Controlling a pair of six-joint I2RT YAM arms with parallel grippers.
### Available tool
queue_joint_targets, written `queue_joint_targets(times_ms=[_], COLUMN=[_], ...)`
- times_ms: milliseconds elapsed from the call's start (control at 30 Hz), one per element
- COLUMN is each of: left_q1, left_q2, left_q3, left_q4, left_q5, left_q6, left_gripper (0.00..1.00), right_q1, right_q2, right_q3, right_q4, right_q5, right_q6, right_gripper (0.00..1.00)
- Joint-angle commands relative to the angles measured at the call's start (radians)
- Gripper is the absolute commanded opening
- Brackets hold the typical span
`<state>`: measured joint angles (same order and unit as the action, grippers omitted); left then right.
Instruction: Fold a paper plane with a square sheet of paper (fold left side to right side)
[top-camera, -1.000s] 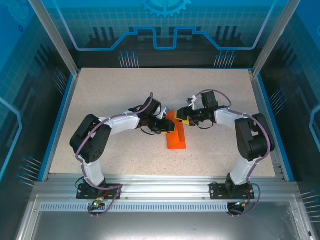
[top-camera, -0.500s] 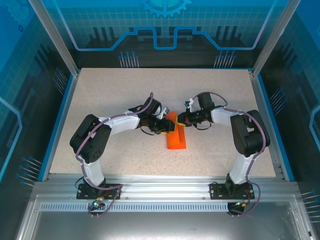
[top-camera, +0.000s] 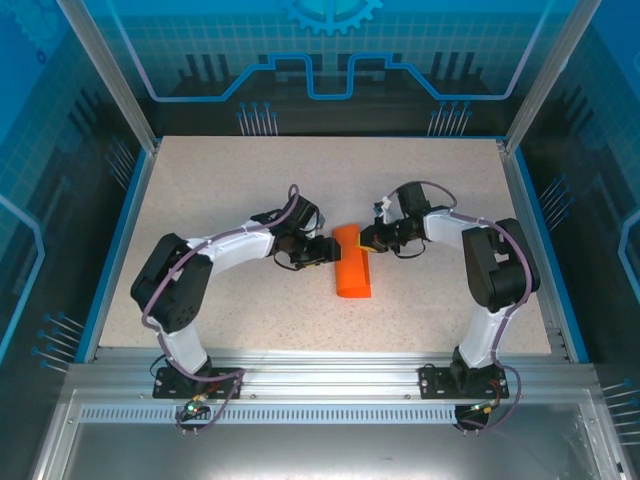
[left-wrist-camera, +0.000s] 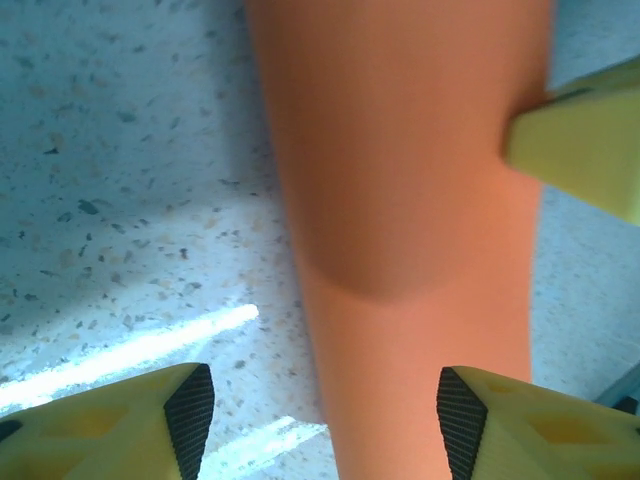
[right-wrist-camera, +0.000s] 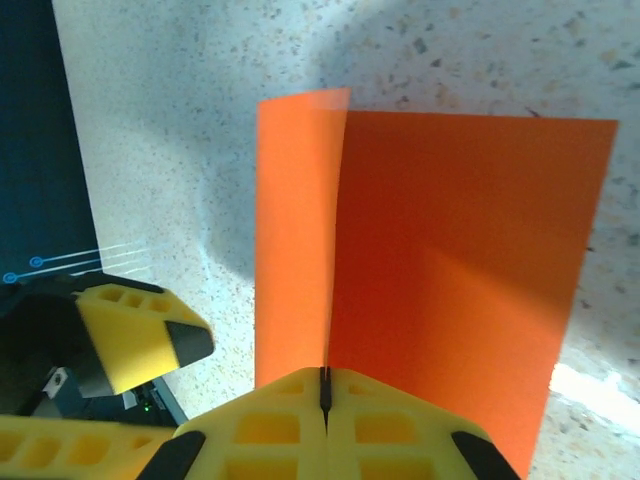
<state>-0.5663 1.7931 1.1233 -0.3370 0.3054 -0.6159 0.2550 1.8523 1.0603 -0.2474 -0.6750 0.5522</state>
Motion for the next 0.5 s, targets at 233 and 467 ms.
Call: queue_joint_targets(times_ms=[233, 467], left_q1=[-0.034, -0.05], left_q2=[0.143, 0.175], left_q3=[0.115, 0.138], left_q4=[-0.043, -0.069], left_q5=[-0.008, -0.027], left_q6=[-0.045, -0.044], left_gripper=[0.65, 0.63], right_q1=[-0.018, -0.031], right_q2=[0.032, -0.016], right_q3=[0.016, 0.004], right_q4=[-0.057, -0.092], right_q5=[0.044, 0.1], right_q6=[-0.043, -0.067], right_gripper=[0.1, 0.35])
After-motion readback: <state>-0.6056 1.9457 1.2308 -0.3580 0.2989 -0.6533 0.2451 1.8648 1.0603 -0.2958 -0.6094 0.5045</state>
